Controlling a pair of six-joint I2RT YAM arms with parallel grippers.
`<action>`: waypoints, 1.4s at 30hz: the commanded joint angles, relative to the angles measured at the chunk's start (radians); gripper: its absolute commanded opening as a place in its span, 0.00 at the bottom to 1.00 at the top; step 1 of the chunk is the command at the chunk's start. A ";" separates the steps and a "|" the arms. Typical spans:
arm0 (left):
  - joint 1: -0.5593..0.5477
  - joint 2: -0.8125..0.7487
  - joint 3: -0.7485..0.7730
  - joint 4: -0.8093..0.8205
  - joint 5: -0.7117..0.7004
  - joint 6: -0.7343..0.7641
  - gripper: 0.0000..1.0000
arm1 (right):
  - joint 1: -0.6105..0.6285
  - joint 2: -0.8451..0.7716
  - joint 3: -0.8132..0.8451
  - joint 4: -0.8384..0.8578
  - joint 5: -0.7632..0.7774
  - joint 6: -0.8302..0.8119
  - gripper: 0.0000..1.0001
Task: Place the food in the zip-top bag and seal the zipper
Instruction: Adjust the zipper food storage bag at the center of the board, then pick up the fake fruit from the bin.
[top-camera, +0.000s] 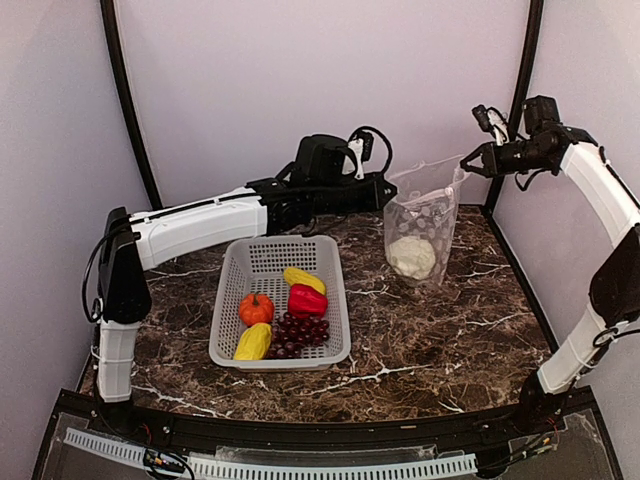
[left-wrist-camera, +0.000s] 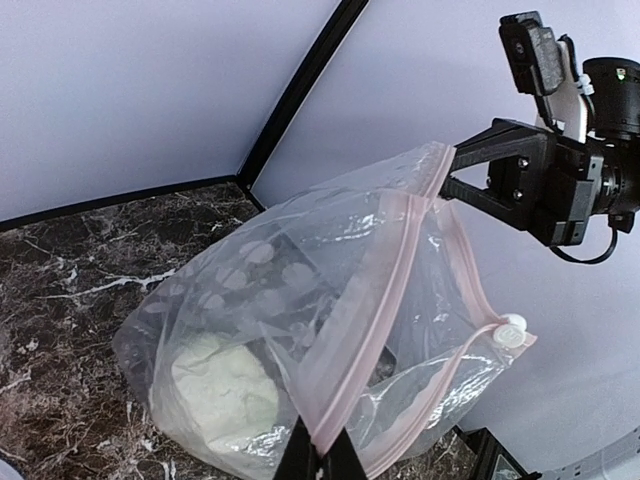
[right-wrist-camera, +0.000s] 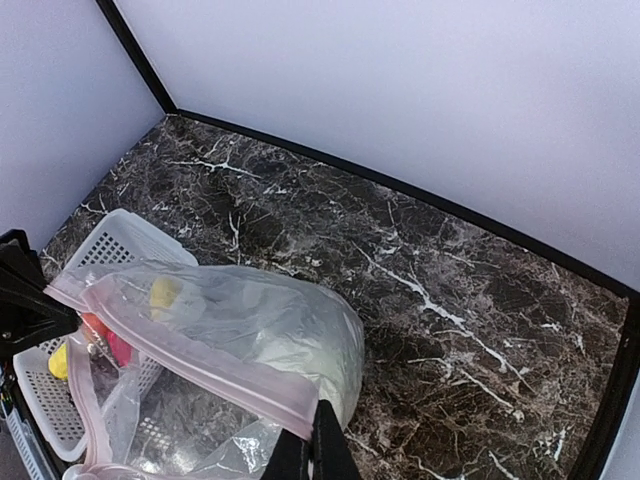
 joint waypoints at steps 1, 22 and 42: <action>0.028 0.006 0.034 0.062 0.078 0.018 0.02 | -0.007 -0.019 0.043 0.057 -0.037 0.030 0.00; 0.031 -0.664 -0.941 0.206 0.010 0.156 0.99 | 0.258 -0.138 -0.323 0.093 -0.214 -0.087 0.00; 0.034 -0.868 -0.968 -0.248 -0.476 0.342 0.99 | 0.277 -0.199 -0.384 -0.001 -0.053 -0.306 0.00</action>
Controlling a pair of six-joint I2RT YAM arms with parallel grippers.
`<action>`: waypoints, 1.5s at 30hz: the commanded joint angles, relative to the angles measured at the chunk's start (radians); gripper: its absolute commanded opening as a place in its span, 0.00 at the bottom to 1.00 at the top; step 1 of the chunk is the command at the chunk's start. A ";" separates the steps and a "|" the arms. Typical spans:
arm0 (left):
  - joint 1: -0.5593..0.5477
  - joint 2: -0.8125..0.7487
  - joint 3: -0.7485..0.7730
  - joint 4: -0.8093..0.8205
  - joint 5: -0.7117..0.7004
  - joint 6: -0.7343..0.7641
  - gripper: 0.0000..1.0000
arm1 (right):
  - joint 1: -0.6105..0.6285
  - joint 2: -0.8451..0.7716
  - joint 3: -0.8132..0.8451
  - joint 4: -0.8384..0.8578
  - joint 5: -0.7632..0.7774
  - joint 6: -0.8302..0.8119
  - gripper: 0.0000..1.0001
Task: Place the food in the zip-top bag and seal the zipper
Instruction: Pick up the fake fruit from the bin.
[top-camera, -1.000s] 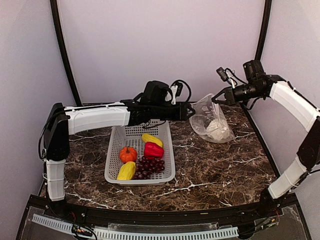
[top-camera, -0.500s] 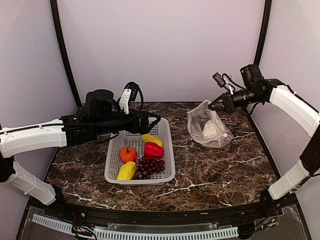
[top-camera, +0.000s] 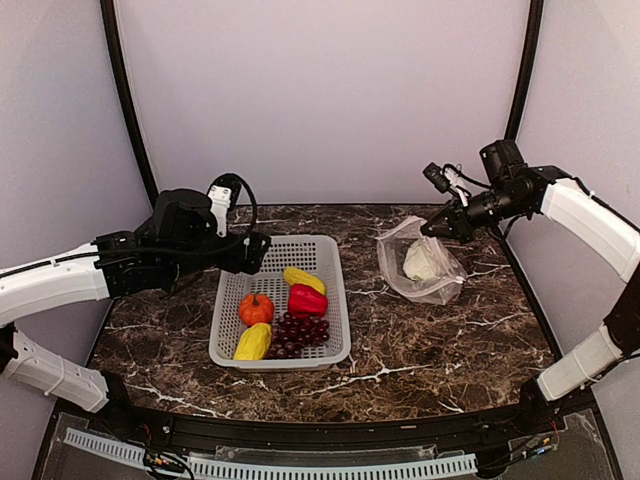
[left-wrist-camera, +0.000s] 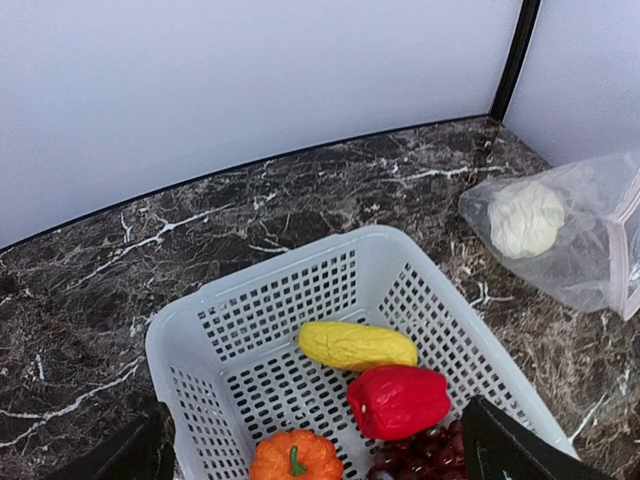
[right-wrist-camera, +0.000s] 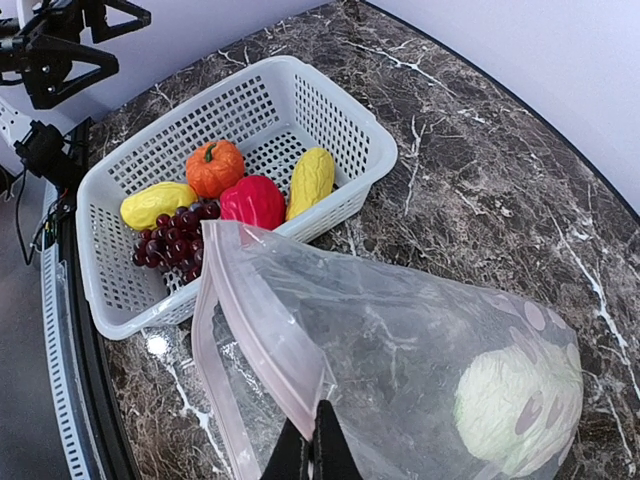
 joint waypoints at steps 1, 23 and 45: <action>-0.001 0.043 0.018 -0.116 0.026 0.076 0.99 | 0.004 -0.030 0.018 -0.039 0.031 -0.045 0.00; -0.001 0.529 0.388 -0.686 0.069 0.038 0.99 | 0.004 -0.083 0.001 -0.039 -0.013 0.016 0.00; 0.054 0.634 0.354 -0.637 0.134 -0.013 0.89 | 0.004 -0.088 -0.017 -0.051 -0.005 0.010 0.00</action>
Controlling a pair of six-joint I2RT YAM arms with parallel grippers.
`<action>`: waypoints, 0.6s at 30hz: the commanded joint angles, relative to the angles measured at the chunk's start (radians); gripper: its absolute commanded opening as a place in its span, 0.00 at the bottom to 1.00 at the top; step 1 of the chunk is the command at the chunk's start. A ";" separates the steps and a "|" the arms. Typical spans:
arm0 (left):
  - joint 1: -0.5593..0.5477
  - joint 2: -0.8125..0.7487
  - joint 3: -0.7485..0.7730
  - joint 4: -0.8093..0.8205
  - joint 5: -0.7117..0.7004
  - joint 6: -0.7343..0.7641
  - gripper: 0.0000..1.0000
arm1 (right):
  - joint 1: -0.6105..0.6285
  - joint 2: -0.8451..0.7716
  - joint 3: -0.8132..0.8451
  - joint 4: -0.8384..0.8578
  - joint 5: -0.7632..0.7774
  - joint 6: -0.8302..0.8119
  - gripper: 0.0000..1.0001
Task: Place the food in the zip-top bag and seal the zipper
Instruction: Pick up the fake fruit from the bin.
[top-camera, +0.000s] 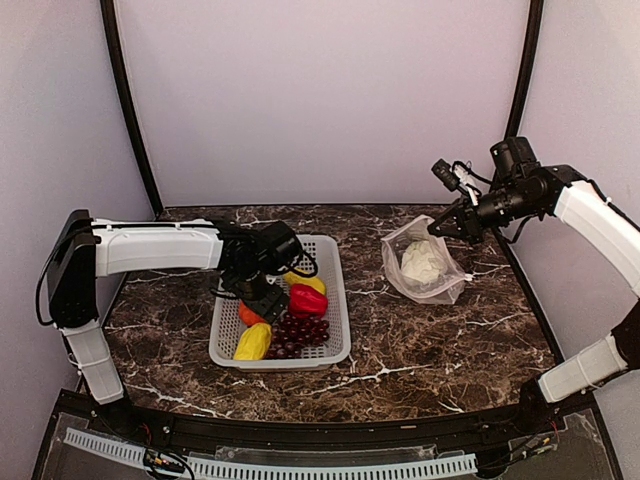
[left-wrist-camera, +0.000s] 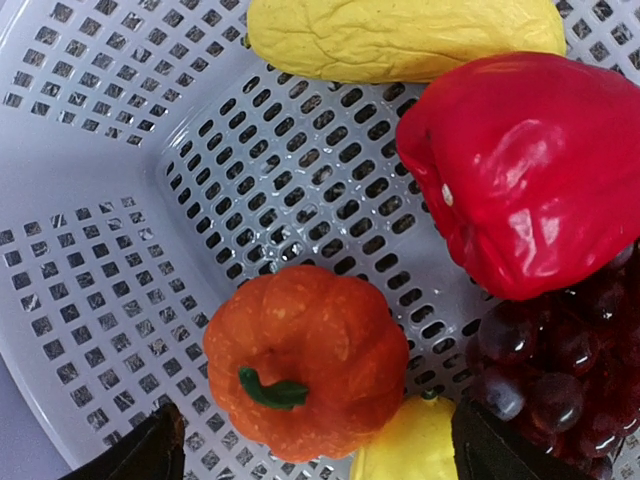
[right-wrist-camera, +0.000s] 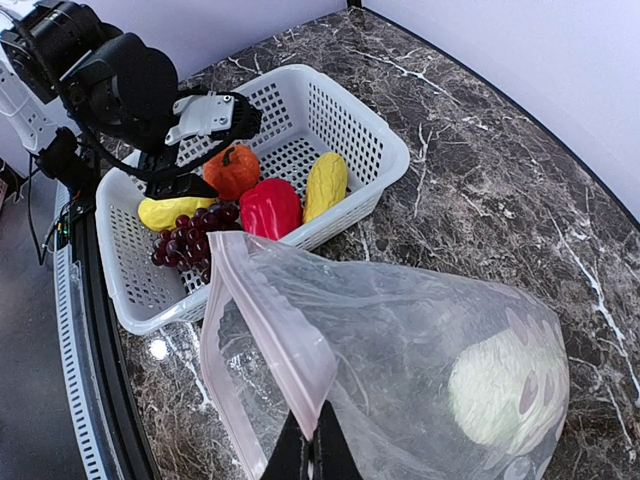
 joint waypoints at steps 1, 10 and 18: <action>0.038 0.016 -0.015 0.015 0.056 -0.030 0.89 | 0.004 -0.007 -0.016 0.010 -0.006 0.005 0.00; 0.066 0.041 -0.034 0.057 0.114 -0.056 0.89 | 0.005 -0.019 -0.032 0.011 -0.006 0.000 0.00; 0.073 0.068 -0.056 0.081 0.144 -0.073 0.87 | 0.004 -0.015 -0.031 0.009 -0.013 -0.001 0.00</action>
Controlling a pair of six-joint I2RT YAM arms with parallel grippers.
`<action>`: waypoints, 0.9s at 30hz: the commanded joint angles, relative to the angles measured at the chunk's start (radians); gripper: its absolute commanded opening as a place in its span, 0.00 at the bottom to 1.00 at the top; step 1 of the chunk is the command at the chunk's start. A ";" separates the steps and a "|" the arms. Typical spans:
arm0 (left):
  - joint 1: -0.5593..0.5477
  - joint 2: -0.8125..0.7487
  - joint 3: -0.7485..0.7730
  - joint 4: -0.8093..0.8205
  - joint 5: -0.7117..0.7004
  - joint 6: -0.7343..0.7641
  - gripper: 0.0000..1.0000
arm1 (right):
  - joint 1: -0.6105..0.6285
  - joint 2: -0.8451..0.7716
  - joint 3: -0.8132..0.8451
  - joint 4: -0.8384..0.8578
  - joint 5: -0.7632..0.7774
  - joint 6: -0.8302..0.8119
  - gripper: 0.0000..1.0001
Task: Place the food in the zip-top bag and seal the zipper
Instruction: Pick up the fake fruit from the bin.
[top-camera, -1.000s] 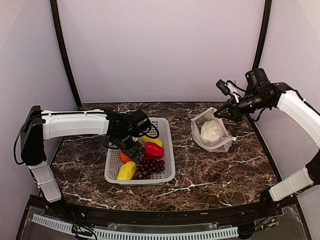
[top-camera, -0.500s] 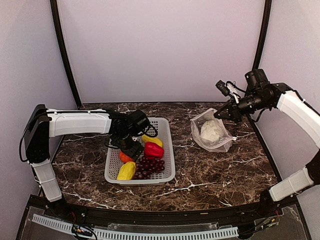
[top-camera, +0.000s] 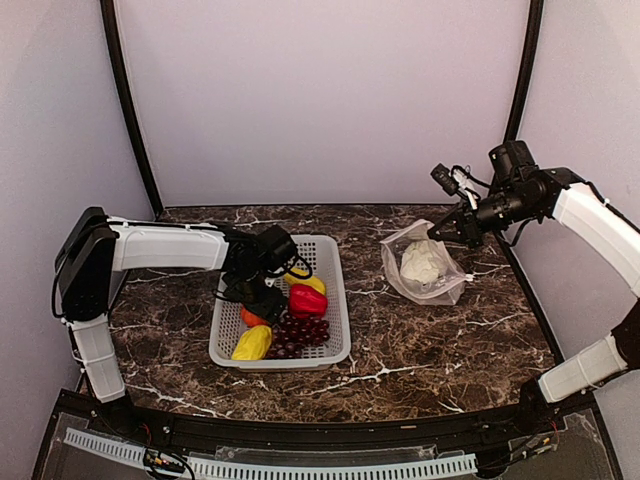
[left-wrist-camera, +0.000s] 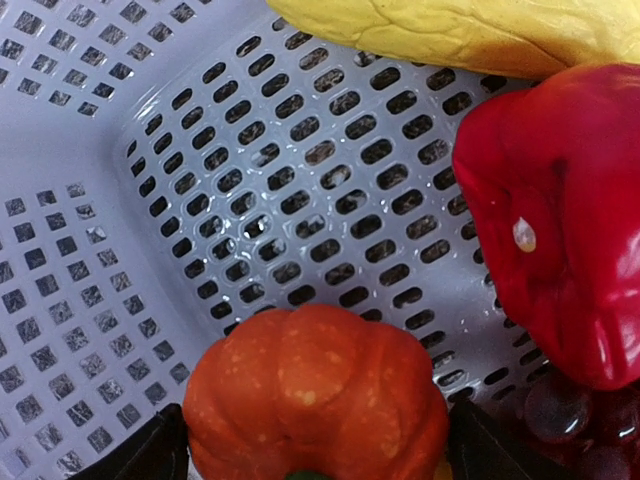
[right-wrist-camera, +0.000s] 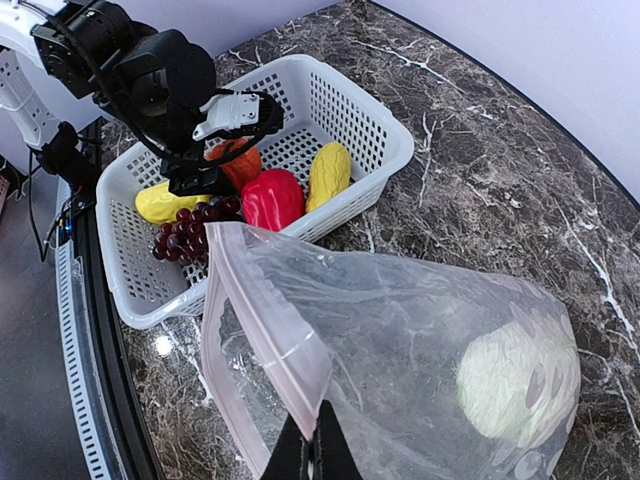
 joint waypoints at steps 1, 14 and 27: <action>0.007 0.007 -0.026 0.008 0.045 -0.022 0.85 | 0.005 -0.012 -0.006 0.008 -0.013 0.000 0.00; 0.007 -0.088 0.006 -0.065 -0.006 -0.022 0.64 | 0.005 0.002 0.011 0.005 0.001 0.000 0.00; -0.013 -0.305 0.070 0.128 0.142 0.033 0.53 | 0.005 0.027 0.045 -0.012 0.035 -0.004 0.00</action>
